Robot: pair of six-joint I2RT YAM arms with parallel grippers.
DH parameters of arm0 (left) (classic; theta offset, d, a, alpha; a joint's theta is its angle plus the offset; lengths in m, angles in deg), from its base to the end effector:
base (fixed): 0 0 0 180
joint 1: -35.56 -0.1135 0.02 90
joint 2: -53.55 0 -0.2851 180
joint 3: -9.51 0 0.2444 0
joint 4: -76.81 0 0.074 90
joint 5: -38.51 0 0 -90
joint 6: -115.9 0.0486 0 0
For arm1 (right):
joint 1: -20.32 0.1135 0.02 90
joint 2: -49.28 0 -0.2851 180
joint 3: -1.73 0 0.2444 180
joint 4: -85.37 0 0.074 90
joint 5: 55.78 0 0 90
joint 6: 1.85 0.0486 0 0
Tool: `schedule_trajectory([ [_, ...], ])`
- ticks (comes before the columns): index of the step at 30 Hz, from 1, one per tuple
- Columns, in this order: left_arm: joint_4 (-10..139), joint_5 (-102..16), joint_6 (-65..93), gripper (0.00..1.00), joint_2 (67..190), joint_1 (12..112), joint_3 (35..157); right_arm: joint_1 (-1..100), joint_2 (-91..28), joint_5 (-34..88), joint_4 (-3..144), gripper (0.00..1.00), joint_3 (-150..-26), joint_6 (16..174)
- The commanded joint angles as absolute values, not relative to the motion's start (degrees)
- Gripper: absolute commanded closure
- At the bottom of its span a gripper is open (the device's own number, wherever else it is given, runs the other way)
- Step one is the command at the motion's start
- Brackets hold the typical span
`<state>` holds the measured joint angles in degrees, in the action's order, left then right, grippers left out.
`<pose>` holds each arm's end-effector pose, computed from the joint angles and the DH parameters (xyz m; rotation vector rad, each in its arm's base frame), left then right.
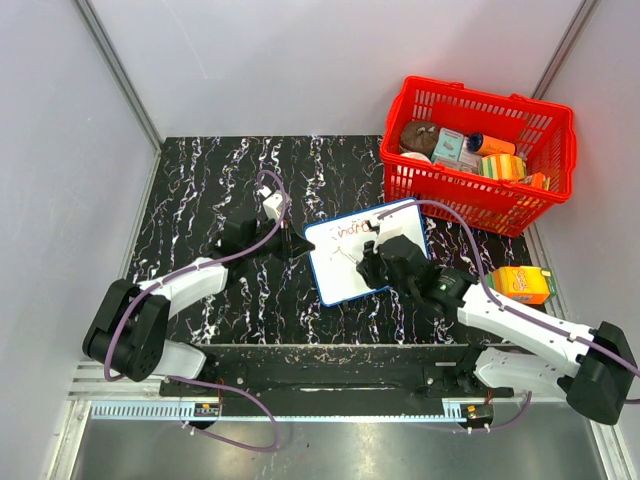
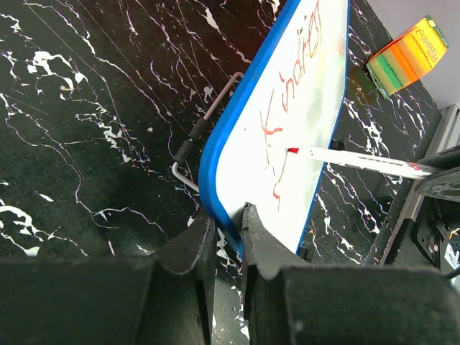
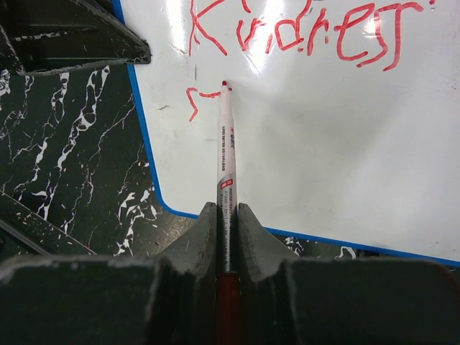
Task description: Write a sentence on the whiteboard
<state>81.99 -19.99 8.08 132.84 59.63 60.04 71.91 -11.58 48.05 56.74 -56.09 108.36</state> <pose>0.2518 -0.1403 0.2299 0.4841 2.0032 -1.0081 0.1510 0.1717 0.2859 -0.4393 2.0994 0.4901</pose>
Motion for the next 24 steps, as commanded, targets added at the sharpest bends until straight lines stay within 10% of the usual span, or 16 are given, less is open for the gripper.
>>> schedule_trajectory([
  [1, 80.9, -29.1, 17.4, 1.00, 134.0, 59.4, 60.6, 71.9, -12.7, 47.3, 59.5, 1.00, -58.6, 107.4],
  [24, 80.8, -29.3, 17.5, 1.00, 133.8, 59.4, 60.6, 71.9, -12.9, 46.3, 57.4, 1.00, -58.0, 108.7],
])
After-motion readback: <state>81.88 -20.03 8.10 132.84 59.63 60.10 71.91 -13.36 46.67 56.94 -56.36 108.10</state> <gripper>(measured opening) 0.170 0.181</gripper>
